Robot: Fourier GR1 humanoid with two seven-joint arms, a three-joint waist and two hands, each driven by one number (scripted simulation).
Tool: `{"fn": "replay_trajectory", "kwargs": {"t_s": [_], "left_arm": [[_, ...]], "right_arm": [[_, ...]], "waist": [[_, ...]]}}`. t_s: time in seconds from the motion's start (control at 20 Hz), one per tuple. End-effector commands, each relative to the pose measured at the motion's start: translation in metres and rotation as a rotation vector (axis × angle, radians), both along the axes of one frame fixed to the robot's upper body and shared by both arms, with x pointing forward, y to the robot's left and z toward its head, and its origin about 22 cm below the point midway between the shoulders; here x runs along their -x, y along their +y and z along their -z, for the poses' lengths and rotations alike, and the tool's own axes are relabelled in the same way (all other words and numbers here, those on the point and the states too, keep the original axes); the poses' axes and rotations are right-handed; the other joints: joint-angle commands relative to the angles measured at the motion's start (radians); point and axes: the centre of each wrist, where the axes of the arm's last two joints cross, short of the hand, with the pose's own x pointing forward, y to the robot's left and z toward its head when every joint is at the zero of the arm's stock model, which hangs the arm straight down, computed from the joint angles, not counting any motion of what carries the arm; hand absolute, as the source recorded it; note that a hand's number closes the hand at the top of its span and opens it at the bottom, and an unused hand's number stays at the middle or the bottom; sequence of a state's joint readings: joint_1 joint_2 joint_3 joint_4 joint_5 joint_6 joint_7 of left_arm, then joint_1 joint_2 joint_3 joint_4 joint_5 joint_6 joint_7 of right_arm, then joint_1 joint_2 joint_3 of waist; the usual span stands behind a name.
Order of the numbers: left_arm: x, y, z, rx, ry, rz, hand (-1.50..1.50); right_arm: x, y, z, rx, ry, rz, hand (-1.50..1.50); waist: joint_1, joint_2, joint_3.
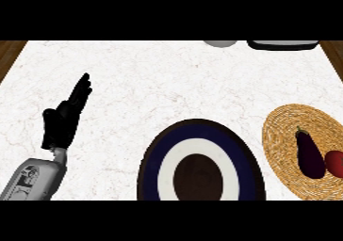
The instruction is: Pick the tomato from the placemat and place it in the plate
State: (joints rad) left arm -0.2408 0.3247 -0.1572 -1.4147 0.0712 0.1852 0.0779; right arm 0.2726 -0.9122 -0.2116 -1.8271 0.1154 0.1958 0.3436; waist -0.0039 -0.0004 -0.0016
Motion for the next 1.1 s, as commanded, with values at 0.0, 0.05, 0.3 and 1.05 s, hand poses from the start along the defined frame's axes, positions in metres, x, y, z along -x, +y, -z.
{"fn": "replay_trajectory", "kwargs": {"t_s": [0.0,0.05,0.3,1.05], "left_arm": [[-0.016,-0.002,-0.002,0.001,-0.005,-0.007,0.00],[-0.020,-0.003,-0.020,-0.002,-0.016,-0.014,0.00],[-0.009,-0.004,-0.001,-0.001,-0.004,-0.019,0.00],[-0.004,0.025,-0.018,0.007,-0.005,0.007,0.00]], "right_arm": [[-0.019,0.004,-0.011,0.012,0.075,0.013,-1.50],[-0.006,0.006,0.008,0.007,0.093,0.020,-1.50],[-0.016,-0.008,0.013,-0.006,0.130,0.012,-1.50],[-0.055,-0.011,0.082,0.057,0.312,0.001,-1.50]], "waist": [[0.004,0.002,0.001],[-0.001,0.000,0.001],[0.001,0.000,0.002],[0.007,0.000,0.002]]}}
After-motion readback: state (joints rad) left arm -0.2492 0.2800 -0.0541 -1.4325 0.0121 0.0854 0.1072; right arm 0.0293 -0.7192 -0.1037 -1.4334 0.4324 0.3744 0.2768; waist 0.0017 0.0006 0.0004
